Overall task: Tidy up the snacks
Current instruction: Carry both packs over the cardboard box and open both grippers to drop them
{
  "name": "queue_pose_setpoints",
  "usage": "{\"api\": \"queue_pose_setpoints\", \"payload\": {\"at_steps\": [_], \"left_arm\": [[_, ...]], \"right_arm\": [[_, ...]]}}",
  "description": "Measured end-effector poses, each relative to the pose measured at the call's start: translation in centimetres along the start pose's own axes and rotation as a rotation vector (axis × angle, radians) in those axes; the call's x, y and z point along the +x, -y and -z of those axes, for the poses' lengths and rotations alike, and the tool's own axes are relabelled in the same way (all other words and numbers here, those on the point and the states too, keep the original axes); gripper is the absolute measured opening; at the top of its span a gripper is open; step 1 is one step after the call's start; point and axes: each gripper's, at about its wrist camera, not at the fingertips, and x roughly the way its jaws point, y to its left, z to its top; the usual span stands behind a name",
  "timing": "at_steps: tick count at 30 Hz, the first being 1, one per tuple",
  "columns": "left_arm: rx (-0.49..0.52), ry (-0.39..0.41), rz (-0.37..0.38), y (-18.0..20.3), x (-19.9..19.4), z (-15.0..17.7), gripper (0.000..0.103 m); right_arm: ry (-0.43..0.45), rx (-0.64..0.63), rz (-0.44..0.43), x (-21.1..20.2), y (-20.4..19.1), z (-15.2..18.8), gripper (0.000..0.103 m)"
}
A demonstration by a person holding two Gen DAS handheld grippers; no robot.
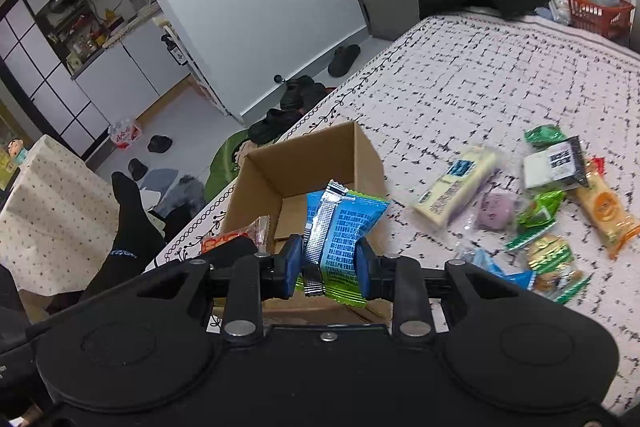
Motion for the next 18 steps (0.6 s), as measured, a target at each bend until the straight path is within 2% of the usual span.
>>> {"api": "queue_pose_setpoints", "payload": {"at_steps": [5,9,18], "left_arm": [[-0.033,0.011,-0.023,-1.0,0.5,-0.1,0.052],[-0.096,-0.002,-0.026,-1.9,0.9,-0.1,0.061],[-0.118,0.009,-0.079,-2.0,0.8,0.0,0.082]], "right_arm": [[-0.016,0.007,-0.007,1.3,-0.5,0.1,0.028],[-0.018,0.013,-0.014,1.9,-0.6,-0.3,0.028],[0.0,0.015,-0.079,2.9,-1.2,-1.9,0.029]]}}
